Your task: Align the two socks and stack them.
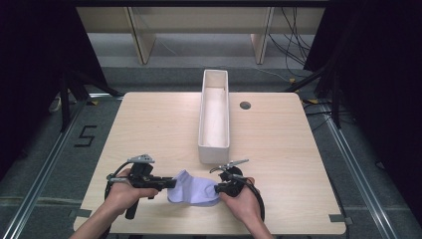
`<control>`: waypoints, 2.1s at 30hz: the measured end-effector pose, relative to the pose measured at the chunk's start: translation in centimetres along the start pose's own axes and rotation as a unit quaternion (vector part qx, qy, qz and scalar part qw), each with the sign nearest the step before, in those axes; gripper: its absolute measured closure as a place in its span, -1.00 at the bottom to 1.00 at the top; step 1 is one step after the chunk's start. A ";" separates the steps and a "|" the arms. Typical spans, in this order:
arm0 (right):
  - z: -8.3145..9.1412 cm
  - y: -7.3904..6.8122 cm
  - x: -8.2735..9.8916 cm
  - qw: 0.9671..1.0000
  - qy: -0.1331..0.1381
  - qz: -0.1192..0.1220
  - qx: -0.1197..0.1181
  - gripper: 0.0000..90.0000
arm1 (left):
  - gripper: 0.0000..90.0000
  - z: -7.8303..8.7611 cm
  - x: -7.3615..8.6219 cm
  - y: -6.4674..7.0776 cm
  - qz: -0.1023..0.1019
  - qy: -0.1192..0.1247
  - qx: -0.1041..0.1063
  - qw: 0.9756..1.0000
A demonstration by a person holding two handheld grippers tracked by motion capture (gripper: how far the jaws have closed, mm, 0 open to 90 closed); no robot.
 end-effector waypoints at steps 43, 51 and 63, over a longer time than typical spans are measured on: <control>0.5 -0.3 -0.5 1.000 0.021 0.002 -0.016 0.82 | 0.78 -6.3 0.1 3.3 -0.024 -0.051 0.027 0.998; -0.1 -0.2 0.1 1.000 0.020 0.000 -0.013 0.83 | 0.77 -7.3 0.6 3.5 -0.030 -0.059 0.019 0.998; 1.5 0.2 -0.4 0.999 0.029 -0.014 -0.010 0.76 | 0.72 -9.3 1.2 4.2 -0.036 -0.056 0.021 0.998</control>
Point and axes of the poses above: each handheld gripper's, and its own axes: z roughly backward along the jaws, x roughly out of its underside, y roughly to its right, the point moved 6 cm from there along -z, roughly forward along the jaws, and after that the axes turned 14 degrees about y, right-handed, at the moved point
